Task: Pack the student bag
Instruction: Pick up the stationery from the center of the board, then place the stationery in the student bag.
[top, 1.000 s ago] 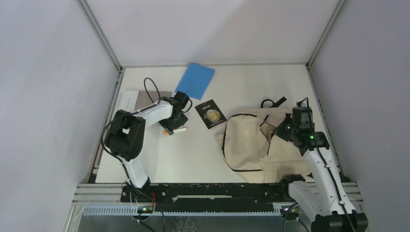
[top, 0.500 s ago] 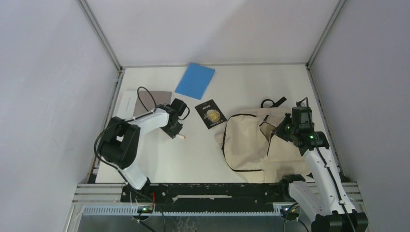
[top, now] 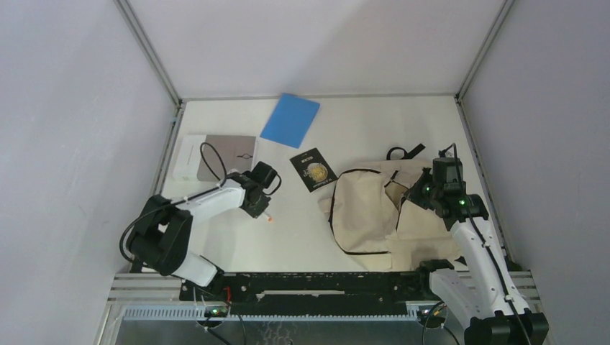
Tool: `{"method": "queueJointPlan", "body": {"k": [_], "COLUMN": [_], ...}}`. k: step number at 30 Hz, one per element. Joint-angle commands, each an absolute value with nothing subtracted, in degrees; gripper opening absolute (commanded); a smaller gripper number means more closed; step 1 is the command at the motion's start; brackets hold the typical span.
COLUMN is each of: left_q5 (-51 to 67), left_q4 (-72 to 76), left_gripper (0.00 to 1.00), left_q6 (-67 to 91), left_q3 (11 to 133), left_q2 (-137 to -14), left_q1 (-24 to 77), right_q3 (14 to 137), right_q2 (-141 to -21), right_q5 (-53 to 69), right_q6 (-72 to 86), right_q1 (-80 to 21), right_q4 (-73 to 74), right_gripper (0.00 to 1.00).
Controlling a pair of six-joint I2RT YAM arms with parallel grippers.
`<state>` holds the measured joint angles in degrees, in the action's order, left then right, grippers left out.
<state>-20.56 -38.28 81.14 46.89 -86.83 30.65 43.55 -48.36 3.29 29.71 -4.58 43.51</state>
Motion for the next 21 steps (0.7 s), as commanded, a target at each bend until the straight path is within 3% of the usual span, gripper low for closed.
{"method": "queueJointPlan", "body": {"k": [1,4,6,9,14,21], "left_q5": [-26.03,-30.46,-26.55,-12.65,15.17,35.48], "left_q4": [-37.94,-36.62,-31.00,-21.59,-13.25,-20.00], "left_gripper": [0.00,0.00,0.00,0.00,0.00,0.00], "left_q6": [69.77,59.28,49.43,37.54,34.00,30.54], "left_q3": [48.87,52.32,53.05,51.66,53.66,70.46], "left_q2": [-77.84,-72.26,-70.12,-68.10,-71.44,-89.89], "left_q1": [35.25,40.19,42.30,43.68,44.60,51.30], "right_q3": [44.32,44.38,44.36,44.38,44.32,44.38], "right_q2": [-46.55,-46.34,-46.26,-46.23,-46.06,-46.01], "right_q5": [3.21,3.26,3.34,3.34,3.49,4.12], "right_q6": [29.67,29.77,29.83,30.02,30.32,30.84], "right_q1": [-4.94,-4.92,-4.92,-4.79,-4.82,-4.97], "right_q4": [40.84,40.71,40.51,40.42,40.42,40.10], "right_gripper": [0.00,0.00,0.00,0.00,0.00,0.00]}}
